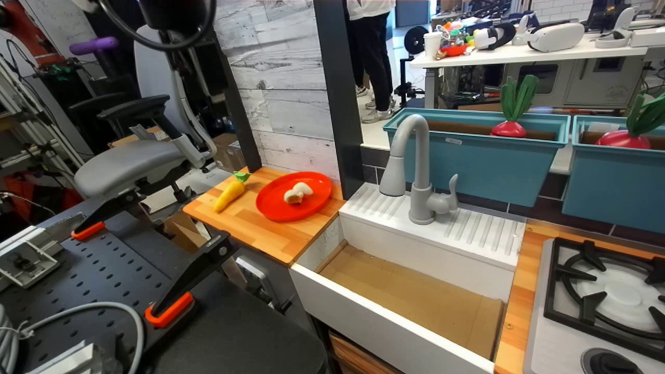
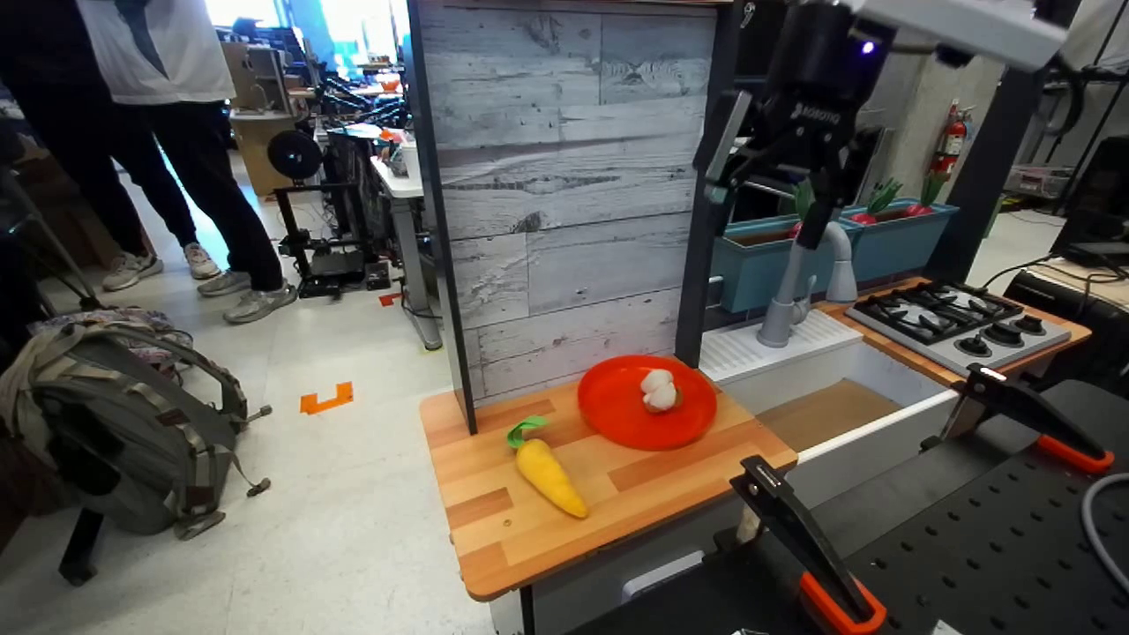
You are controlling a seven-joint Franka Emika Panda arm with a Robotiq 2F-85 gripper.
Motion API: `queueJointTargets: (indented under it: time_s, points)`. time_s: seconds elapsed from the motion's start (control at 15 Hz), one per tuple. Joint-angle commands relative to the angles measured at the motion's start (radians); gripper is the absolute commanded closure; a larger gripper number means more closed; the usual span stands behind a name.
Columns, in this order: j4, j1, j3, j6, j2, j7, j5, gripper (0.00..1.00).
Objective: Remove the teddy bear from the orange plate
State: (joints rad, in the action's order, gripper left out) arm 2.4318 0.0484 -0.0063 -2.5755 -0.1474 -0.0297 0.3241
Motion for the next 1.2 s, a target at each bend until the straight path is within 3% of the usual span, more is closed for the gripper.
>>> queueJointTargets:
  time_s: [0.0, 0.53, 1.13]
  points:
    - [-0.151, -0.027, 0.049, -0.093, -0.222, -0.012, 0.051, 0.0]
    - [-0.449, -0.01, 0.03, -0.102, -0.577, 0.121, -0.043, 0.0]
    - [-0.659, 0.035, -0.02, -0.064, -0.793, 0.255, -0.137, 0.0]
